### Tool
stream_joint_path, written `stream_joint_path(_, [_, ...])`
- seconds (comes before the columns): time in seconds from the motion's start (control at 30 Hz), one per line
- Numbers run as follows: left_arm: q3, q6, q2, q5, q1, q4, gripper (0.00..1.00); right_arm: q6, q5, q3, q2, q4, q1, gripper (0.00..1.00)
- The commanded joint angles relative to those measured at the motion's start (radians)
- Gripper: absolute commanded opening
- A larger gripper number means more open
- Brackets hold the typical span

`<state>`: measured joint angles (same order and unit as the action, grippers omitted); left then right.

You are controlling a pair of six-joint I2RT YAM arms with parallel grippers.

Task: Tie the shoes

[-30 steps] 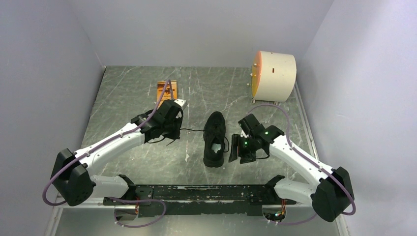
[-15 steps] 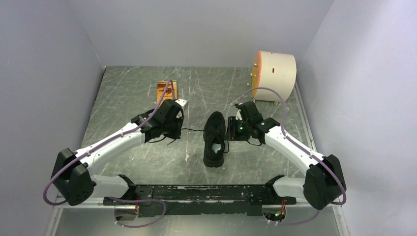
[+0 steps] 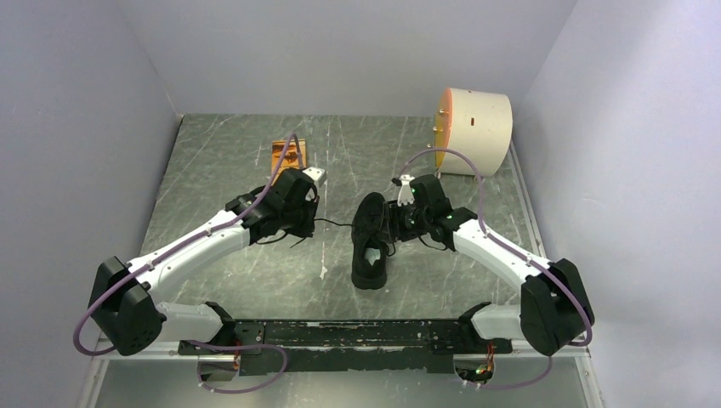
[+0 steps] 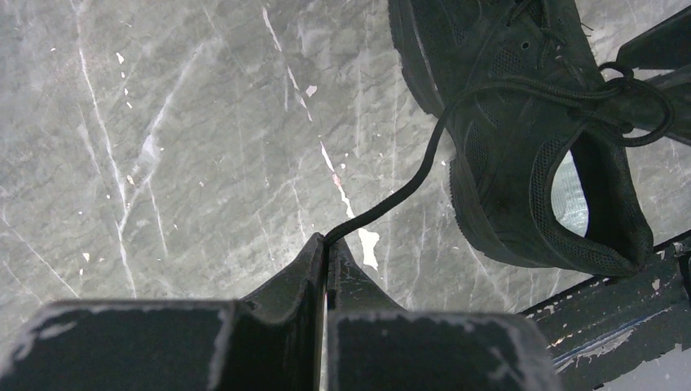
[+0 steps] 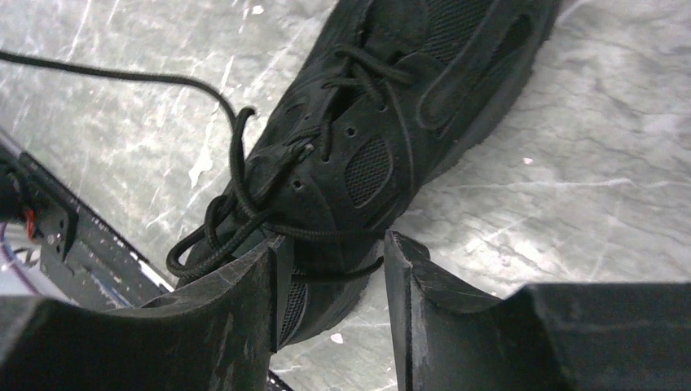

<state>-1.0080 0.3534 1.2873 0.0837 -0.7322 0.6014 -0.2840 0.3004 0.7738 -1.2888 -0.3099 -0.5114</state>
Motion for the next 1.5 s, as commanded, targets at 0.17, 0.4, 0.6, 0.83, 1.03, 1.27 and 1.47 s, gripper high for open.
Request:
stream_joint_path(0.17, [-0.037, -0.011, 0.016, -0.05, 0.008, -0.003, 0.05, 0.021, 0.097, -0.083, 0.022, 0.14, 0.006, 0.52])
stream_joint_path(0.4, [-0.041, 0.029, 0.007, 0.018, 0.013, 0.03, 0.05, -0.06, -0.062, -0.007, -0.035, -0.024, 0.005, 0.0])
stream_joint_path(0.6, [-0.012, 0.04, -0.025, 0.046, 0.016, 0.029, 0.05, -0.31, -0.122, 0.054, 0.002, -0.444, 0.006, 0.0])
stream_joint_path(0.83, [-0.042, 0.016, -0.008, 0.043, 0.027, 0.034, 0.05, -0.31, -0.062, 0.088, 0.037, -0.575, 0.004, 0.0])
stream_joint_path(1.03, [-0.038, 0.013, 0.014, 0.006, 0.031, 0.014, 0.05, -0.197, 0.064, 0.027, 0.015, -0.215, 0.0, 0.0])
stream_joint_path(1.27, [-0.037, -0.006, -0.028, -0.017, 0.032, 0.032, 0.05, -0.101, 0.161, -0.002, -0.063, 0.093, -0.018, 0.0])
stream_joint_path(1.47, [0.005, -0.001, -0.074, -0.029, 0.033, 0.046, 0.05, 0.009, 0.175, 0.103, -0.161, -0.061, -0.028, 0.13])
